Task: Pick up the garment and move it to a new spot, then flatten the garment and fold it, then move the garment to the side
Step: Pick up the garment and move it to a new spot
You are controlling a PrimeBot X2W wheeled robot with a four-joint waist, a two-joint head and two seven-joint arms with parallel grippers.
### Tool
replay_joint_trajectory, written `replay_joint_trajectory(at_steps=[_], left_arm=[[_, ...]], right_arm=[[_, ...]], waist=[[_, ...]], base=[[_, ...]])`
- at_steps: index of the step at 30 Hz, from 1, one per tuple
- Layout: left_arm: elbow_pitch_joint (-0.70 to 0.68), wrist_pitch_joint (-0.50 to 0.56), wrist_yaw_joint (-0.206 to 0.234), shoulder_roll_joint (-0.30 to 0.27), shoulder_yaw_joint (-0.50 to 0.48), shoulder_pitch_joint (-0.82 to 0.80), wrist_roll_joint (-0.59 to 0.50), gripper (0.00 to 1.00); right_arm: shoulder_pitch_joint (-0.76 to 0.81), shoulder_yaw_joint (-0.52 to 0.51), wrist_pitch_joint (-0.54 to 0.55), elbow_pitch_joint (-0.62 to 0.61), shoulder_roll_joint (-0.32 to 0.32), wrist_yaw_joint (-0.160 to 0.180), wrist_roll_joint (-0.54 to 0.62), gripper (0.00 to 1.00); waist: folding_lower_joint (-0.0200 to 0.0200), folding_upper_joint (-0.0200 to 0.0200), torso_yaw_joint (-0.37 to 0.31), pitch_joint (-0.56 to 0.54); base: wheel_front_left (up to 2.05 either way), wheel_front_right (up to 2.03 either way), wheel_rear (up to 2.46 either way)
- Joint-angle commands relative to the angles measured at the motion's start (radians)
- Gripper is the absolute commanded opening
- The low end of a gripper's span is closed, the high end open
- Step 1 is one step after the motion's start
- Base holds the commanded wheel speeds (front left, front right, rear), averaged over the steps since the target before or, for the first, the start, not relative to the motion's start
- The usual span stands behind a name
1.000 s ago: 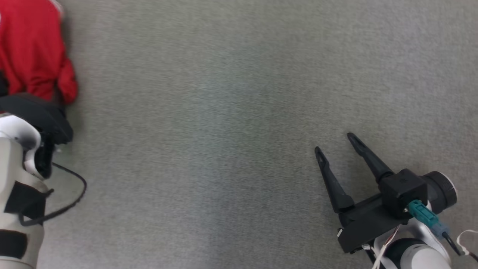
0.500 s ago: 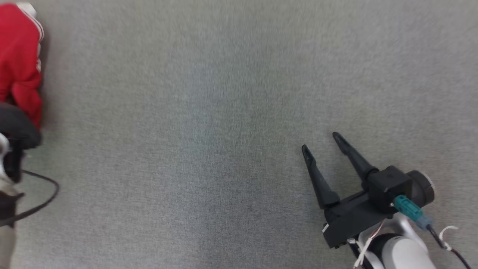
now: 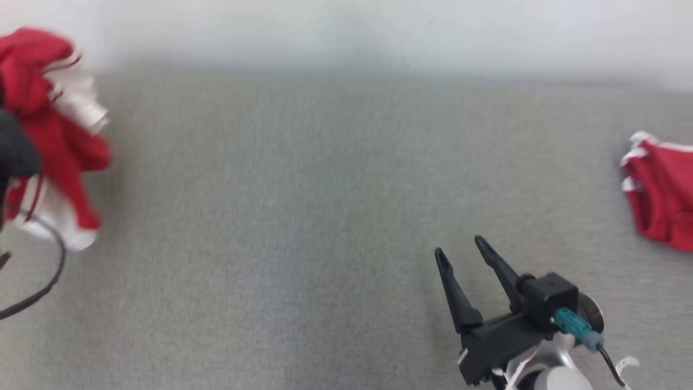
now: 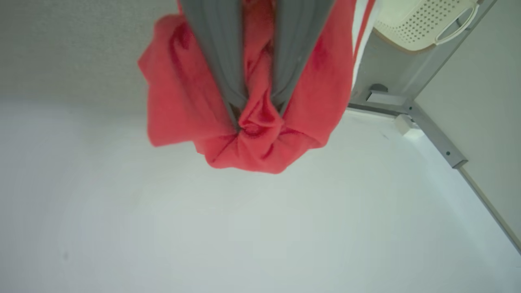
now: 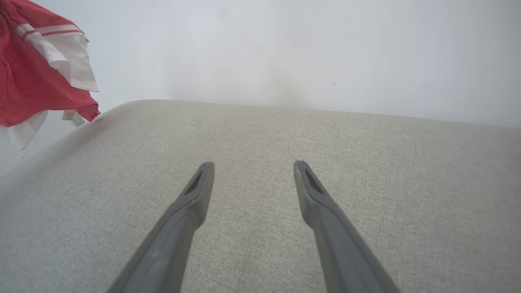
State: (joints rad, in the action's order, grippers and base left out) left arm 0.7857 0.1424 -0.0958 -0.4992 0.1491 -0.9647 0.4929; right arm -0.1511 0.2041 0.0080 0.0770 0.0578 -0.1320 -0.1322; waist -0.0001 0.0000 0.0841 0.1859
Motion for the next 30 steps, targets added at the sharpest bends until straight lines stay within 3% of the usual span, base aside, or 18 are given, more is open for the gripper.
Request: replay_joint_trajectory(at_steps=[1, 9, 10, 16, 22, 30], left_arm=[[-0.033, 0.005, 0.0, 0.01, 0.003, 0.004, 0.001, 0.0], [-0.401, 0.011, 0.049, 0.136, 0.025, 0.117, 0.047, 0.0], [-0.499, 0.018, 0.067, 0.174, 0.049, 0.161, 0.049, 0.0], [-0.692, 0.044, 0.099, 0.277, 0.138, 0.281, 0.056, 0.0], [-0.656, 0.016, 0.124, 0.311, 0.23, 0.38, -0.005, 0.0], [-0.445, -0.088, 0.129, 0.333, 0.318, 0.465, -0.088, 0.02]], right_arm=[[0.023, -0.005, -0.007, 0.004, -0.004, 0.002, -0.009, 1.0], [0.062, -0.049, -0.007, 0.005, -0.008, 0.002, 0.0, 1.0], [0.066, -0.051, -0.002, -0.003, -0.008, 0.002, -0.005, 1.0], [0.069, -0.046, 0.005, -0.019, -0.008, 0.002, -0.023, 1.0], [0.048, -0.021, -0.009, -0.01, -0.008, 0.002, -0.037, 1.0], [0.032, -0.007, -0.026, 0.018, -0.008, 0.002, -0.053, 1.0]], waist=[[0.0001, 0.0, -0.08, -0.14], [0.0001, 0.0, -0.194, -0.189], [0.0001, 0.0, -0.226, -0.186], [0.0001, 0.0, -0.312, -0.148], [0.0001, 0.0, -0.367, -0.096], [0.0001, 0.0, -0.398, -0.069]], base=[[0.0, 0.0, 0.0], [0.0, 0.0, 0.0], [0.0, 0.0, 0.0], [0.0, 0.0, 0.0], [0.0, 0.0, 0.0], [0.0, 0.0, 0.0]])
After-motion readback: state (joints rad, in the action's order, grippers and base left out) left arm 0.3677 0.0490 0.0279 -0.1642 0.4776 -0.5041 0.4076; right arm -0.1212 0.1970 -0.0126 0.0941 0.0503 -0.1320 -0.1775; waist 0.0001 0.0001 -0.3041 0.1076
